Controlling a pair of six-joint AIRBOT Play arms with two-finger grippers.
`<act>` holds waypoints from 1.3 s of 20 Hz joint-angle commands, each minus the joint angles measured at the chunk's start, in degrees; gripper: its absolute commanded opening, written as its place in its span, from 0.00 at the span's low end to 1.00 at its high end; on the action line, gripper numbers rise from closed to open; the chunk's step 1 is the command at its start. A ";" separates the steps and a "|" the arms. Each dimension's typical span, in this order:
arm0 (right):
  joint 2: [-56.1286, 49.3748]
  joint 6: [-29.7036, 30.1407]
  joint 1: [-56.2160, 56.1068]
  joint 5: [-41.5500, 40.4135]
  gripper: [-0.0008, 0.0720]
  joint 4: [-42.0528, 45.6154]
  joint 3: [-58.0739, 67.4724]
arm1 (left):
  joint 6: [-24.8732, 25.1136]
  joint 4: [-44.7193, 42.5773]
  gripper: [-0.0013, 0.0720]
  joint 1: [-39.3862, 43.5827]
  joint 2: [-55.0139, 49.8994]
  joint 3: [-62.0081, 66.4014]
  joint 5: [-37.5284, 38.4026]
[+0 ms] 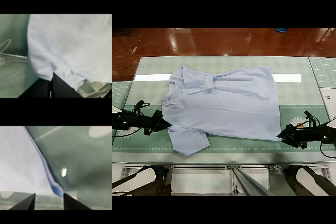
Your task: Fold the shirts.
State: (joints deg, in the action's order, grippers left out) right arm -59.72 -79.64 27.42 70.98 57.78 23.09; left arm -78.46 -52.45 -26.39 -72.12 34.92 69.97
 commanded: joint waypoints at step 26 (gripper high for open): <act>1.66 -6.97 -16.11 16.37 0.04 6.27 97.42 | -6.40 -2.73 0.04 0.00 18.38 79.34 6.23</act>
State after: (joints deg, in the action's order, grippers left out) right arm -62.81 -85.67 11.44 83.02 59.11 117.69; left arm -82.87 -41.69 -26.37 -58.08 108.66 72.73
